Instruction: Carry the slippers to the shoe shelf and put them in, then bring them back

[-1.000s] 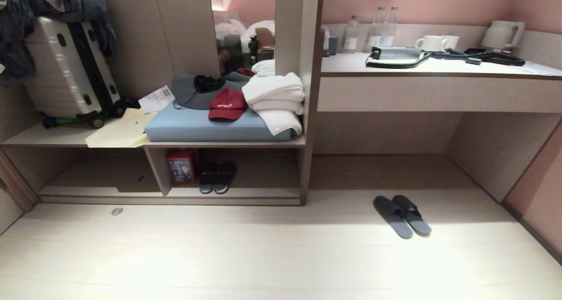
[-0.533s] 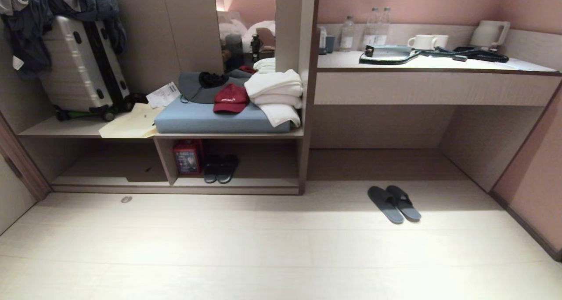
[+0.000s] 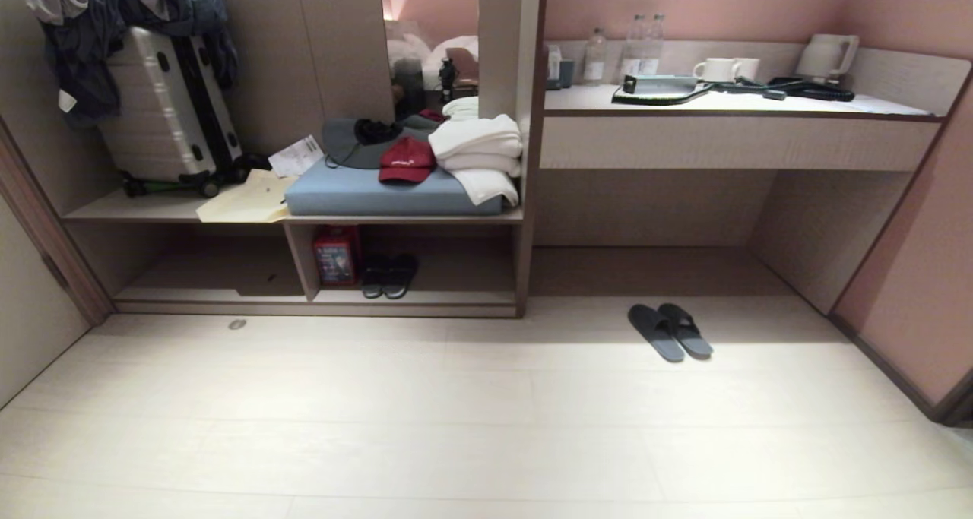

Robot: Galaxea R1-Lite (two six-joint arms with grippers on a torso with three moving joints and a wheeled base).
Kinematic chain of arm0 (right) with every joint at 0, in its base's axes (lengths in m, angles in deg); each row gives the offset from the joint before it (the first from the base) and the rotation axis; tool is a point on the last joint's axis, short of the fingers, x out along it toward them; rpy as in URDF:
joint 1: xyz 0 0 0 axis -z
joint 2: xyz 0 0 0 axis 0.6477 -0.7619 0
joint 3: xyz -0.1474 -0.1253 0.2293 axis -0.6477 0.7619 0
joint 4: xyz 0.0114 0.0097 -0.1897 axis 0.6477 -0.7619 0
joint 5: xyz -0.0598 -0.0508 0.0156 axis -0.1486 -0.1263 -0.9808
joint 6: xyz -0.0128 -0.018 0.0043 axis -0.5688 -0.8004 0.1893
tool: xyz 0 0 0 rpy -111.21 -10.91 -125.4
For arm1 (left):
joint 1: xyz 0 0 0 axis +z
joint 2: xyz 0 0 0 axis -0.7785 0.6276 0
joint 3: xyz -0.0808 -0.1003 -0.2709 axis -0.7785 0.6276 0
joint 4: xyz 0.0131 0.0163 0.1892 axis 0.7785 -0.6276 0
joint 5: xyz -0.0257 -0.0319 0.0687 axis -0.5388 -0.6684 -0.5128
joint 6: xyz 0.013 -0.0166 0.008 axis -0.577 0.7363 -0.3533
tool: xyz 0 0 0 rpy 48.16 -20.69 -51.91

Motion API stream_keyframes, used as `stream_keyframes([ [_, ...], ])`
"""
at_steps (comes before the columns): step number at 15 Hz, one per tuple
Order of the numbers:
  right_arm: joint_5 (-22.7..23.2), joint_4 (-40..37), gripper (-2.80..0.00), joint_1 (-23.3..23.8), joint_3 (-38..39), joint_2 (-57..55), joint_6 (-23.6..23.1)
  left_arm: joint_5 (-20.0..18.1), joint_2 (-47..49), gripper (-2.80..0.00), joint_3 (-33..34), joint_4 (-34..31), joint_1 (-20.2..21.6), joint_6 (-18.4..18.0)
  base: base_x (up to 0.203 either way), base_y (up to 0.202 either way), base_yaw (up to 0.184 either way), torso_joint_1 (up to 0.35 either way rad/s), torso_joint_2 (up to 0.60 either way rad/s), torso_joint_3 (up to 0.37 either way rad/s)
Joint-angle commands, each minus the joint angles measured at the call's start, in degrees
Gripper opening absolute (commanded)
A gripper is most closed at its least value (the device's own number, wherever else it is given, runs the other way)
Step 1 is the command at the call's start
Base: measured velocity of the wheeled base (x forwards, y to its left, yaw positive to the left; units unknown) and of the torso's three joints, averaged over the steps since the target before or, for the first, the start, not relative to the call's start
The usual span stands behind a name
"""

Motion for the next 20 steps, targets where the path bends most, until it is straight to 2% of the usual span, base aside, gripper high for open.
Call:
stream_keyframes([
  [1,0.0,0.0,-2.80,0.0,0.0,0.1,0.0,0.0,0.1,-2.80,0.0,0.0,0.0,0.0,-0.200,0.000,0.003,0.002,0.00,0.004],
  [20,0.1,0.0,-2.80,0.0,0.0,0.1,0.0,0.0,0.1,-2.80,0.0,0.0,0.0,-0.2,-0.194,0.000,0.001,0.002,0.00,0.002],
])
